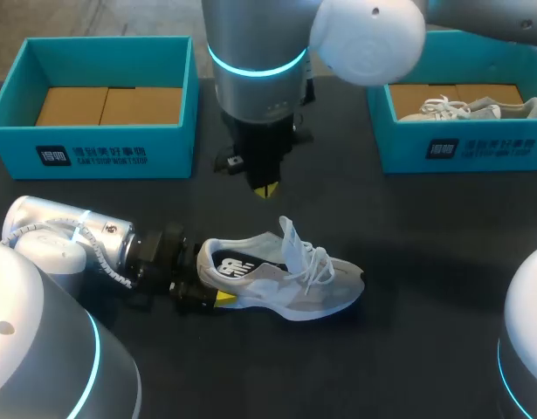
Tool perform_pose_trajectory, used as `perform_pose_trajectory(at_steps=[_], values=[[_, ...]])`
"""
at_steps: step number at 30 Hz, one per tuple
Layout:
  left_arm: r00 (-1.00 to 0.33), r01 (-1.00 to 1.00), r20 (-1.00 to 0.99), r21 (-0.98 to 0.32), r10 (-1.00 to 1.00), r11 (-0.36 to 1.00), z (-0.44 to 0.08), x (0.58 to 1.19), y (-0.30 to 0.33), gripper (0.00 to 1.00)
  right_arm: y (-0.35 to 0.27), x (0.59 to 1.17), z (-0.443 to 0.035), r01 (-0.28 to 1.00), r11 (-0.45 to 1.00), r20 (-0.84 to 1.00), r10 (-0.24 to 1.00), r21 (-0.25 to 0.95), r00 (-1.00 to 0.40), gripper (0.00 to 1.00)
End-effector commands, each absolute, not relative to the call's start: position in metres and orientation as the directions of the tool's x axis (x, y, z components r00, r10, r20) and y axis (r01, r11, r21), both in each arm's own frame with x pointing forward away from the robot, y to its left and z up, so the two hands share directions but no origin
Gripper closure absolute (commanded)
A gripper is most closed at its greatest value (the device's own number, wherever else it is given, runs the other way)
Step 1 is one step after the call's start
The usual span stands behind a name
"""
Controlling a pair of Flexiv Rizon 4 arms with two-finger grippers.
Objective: Take the shoe out of the shoebox, open the shoe tongue, remove and reinsert the insole, then place the shoe into the shoebox
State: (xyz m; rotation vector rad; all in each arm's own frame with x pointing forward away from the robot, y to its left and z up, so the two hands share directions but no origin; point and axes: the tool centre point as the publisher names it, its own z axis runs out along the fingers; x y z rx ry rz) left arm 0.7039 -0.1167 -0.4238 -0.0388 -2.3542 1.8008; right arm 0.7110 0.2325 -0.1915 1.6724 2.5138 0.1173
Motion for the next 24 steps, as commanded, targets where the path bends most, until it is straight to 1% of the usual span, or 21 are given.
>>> perform_pose_trajectory(at_steps=[1, 3, 4, 8, 12, 13, 24], values=[[-0.984, -0.086, 0.125, -0.959, 0.13, 0.27, -0.426, 0.706, -0.117, 1.0, 0.248, 0.705, -0.188, 0.776, 0.619, -0.144, 0.784, 0.122, -0.603, 1.0], [-0.984, -0.086, 0.125, -0.959, 0.13, 0.27, -0.426, 0.706, -0.117, 1.0, 0.254, 0.701, -0.193, 0.711, 0.694, -0.143, 0.72, 0.117, -0.679, 1.0], [-0.984, -0.086, 0.125, -0.959, 0.13, 0.27, -0.426, 0.706, -0.117, 1.0, 0.255, 0.699, -0.194, 0.691, 0.71, -0.124, 0.704, 0.138, -0.699, 1.0], [-0.984, -0.086, 0.125, -0.959, 0.13, 0.27, -0.426, 0.706, -0.117, 1.0, 0.259, 0.693, -0.203, 0.611, 0.782, -0.126, 0.623, 0.125, -0.772, 1.0], [-0.984, -0.086, 0.125, -0.959, 0.13, 0.27, -0.426, 0.706, -0.117, 1.0, 0.262, 0.688, -0.212, 0.51, 0.849, -0.114, 0.525, 0.138, -0.844, 1.0], [-0.984, -0.086, 0.125, -0.959, 0.13, 0.27, -0.426, 0.706, -0.117, 1.0, 0.261, 0.687, -0.216, 0.503, 0.855, -0.098, 0.515, 0.124, -0.852, 1.0], [-0.984, -0.086, 0.125, -0.959, 0.13, 0.27, -0.426, 0.706, -0.117, 1.0, 0.261, 0.687, -0.216, 0.503, 0.855, -0.098, 0.515, 0.124, -0.852, 1.0]])
